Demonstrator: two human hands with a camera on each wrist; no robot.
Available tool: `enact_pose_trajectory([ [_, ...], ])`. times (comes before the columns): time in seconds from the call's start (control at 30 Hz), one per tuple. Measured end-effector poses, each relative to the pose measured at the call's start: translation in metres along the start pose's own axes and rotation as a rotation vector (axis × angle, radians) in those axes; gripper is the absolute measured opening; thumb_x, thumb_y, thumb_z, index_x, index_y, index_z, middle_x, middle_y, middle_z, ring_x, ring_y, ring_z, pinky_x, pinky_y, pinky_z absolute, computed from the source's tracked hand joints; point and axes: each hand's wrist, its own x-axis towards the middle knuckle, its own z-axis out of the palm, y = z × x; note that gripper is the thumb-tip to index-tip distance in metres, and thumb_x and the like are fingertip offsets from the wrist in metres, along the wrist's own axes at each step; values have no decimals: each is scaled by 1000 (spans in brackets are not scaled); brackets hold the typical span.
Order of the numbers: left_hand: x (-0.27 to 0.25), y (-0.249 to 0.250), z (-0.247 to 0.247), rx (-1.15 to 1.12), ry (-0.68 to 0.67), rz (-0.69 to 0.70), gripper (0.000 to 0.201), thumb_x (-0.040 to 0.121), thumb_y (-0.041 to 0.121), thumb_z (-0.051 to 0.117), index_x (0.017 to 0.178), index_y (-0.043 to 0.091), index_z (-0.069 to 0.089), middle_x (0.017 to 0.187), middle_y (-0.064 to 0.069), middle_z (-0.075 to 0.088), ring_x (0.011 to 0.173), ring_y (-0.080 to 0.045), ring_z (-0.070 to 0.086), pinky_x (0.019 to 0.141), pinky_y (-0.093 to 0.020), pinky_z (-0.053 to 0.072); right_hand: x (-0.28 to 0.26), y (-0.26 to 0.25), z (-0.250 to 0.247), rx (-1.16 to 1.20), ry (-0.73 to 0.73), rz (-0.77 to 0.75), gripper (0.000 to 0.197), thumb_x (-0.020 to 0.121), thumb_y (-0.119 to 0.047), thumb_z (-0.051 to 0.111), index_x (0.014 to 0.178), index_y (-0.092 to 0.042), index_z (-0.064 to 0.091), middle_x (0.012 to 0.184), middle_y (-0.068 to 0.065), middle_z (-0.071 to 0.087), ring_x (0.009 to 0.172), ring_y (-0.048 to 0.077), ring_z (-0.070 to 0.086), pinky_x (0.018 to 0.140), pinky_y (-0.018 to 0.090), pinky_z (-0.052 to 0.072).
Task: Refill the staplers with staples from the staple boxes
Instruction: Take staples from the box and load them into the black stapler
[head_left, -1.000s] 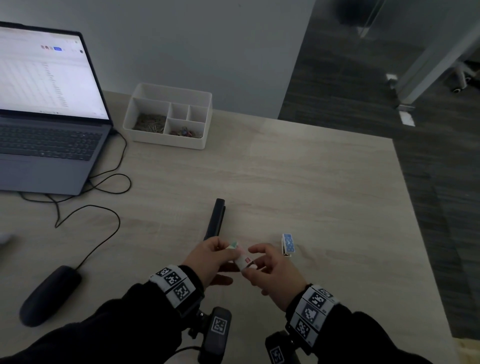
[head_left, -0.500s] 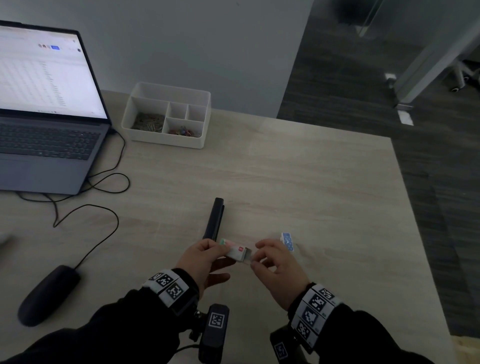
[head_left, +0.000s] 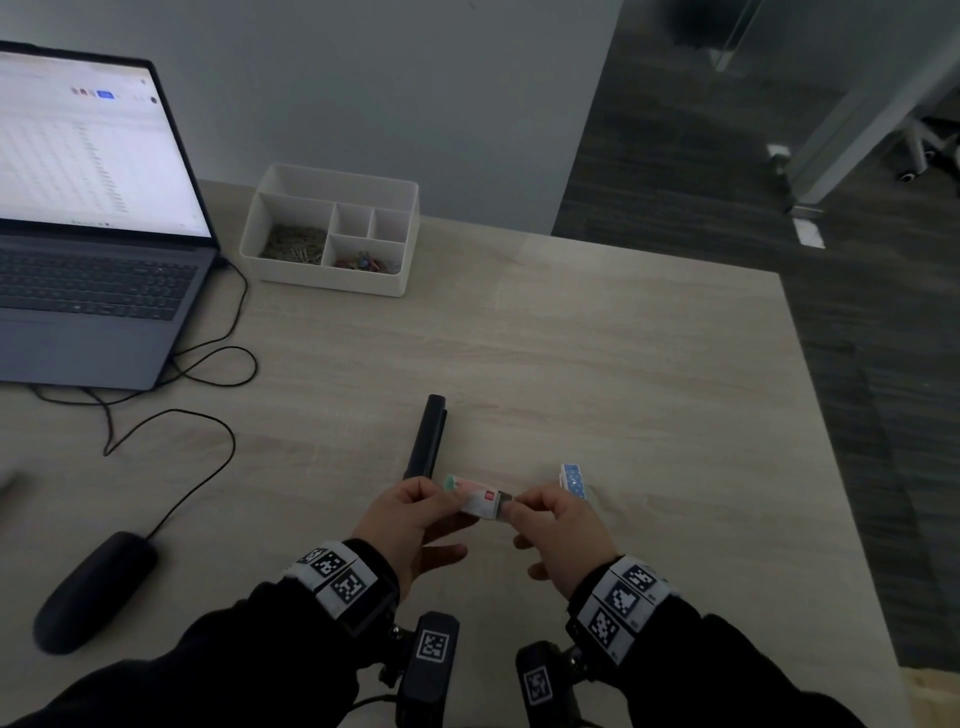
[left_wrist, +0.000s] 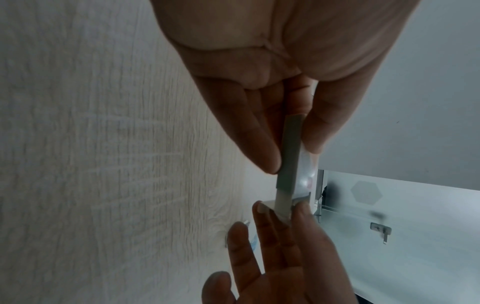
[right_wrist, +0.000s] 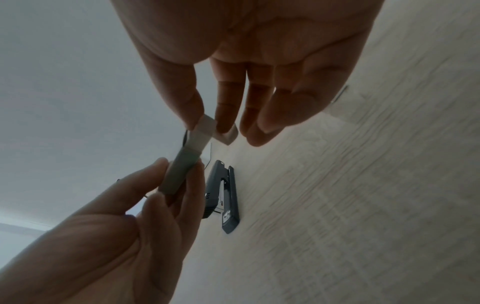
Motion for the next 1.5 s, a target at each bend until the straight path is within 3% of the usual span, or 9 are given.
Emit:
enact_pose_trajectory([
  [0.17,-2,-1,1,18,-22,5,29,81,11,75,62,18,54,92,-16,76,90,-27,73,58,-37,57,-2,-1,1,30,-36,0,24,79,-41,73,83,-18,68,78,0,66,70,11,66,51,24,53],
  [0.47,-3,1,0,44,5,59,30,82,9,73,63,18,52,87,-13,75,82,-23,74,54,-36,56,2,5,0,146,-74,68,12,85,-24,71,90,-14,72,81,2,69,65,11,65,47,25,48],
  [0.83,-4,-3,6,79,3,55,29,79,11,77,65,17,51,90,-16,74,88,-25,74,59,-37,58,2,9,1,186,-51,129,24,80,-29,75,91,-8,70,76,-1,67,62,12,65,47,24,47],
  [0.97,0,-9,4,63,18,20,28,82,10,74,68,17,51,88,-14,74,86,-24,74,54,-35,57,2,14,0,194,-56,144,16,77,-29,77,80,-16,67,73,0,66,60,13,64,46,24,46],
  [1.1,7,-19,1,83,36,-16,23,85,9,72,77,15,51,92,-14,75,84,-24,74,51,-34,57,2,21,-5,179,-82,164,16,78,-29,76,79,-18,66,79,0,69,62,12,65,47,25,48],
  [1.2,13,-26,-3,125,64,-60,21,86,7,70,97,12,53,103,-17,72,84,-27,73,52,-35,57,4,30,-10,136,-90,195,16,79,-28,76,80,-18,64,78,-1,71,62,13,65,47,25,47],
  [1.3,18,-34,-9,274,92,-70,24,87,5,67,103,16,55,97,-14,69,74,-24,70,55,-35,56,7,40,-17,79,-83,220,15,81,-24,74,79,-17,61,74,-2,73,58,14,63,47,23,46],
  [1.43,29,-44,-21,725,96,70,16,84,13,69,90,21,57,92,-9,69,68,-18,63,48,-27,50,13,50,-22,23,-58,228,15,85,-18,70,81,-14,56,70,6,71,48,17,55,42,20,40],
  [1.5,32,-45,-21,916,111,136,15,81,19,71,87,25,58,89,-4,69,71,-15,60,57,-25,47,16,53,-22,14,-51,230,16,86,-15,69,81,-13,54,67,9,67,43,17,51,39,18,35],
])
